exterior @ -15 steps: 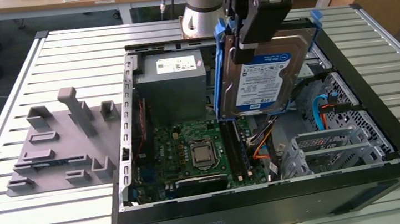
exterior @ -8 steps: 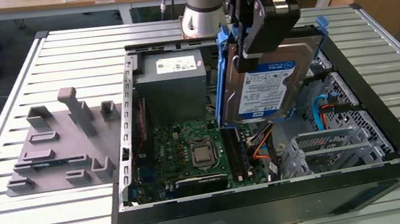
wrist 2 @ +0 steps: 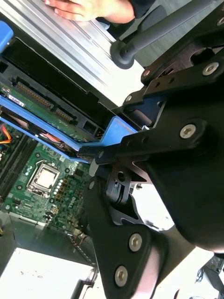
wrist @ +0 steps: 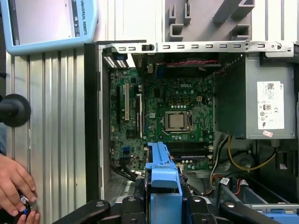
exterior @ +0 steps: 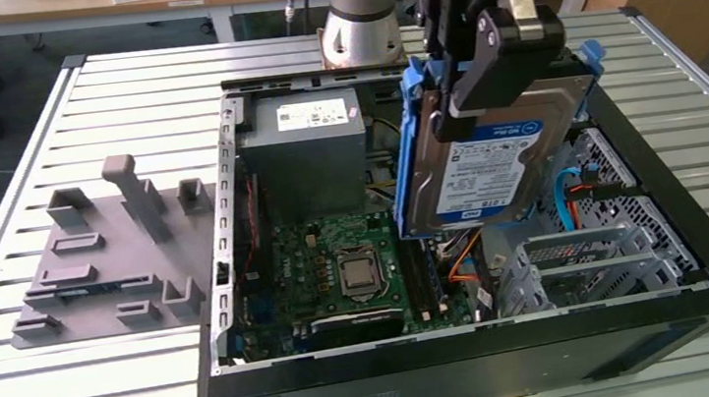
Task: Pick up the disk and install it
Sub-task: 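Insert the disk into the insertion slot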
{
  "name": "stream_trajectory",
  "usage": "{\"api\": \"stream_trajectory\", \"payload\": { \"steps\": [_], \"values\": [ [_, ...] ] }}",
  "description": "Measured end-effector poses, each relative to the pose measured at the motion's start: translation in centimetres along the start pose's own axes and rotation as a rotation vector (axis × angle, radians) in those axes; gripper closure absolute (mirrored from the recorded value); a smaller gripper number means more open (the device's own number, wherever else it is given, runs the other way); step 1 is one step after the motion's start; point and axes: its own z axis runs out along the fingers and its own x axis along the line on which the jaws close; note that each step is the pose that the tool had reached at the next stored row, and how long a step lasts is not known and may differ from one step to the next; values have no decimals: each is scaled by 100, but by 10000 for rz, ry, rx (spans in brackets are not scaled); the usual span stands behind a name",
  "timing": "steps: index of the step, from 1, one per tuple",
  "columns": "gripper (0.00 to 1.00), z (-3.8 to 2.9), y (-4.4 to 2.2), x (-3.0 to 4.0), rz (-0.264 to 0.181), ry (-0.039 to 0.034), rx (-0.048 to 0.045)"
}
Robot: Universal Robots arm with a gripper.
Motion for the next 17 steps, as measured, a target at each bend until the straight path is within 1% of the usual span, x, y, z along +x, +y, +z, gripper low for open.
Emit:
{"api": "stream_trajectory", "payload": {
  "steps": [3,5,13,17],
  "values": [
    [64,0,-101,3,-1,1,0],
    [64,1,-134,5,-1,1,-1],
    [64,1,-139,10,0,0,-1],
    [64,4,-141,65,0,1,0]
  ]
}}
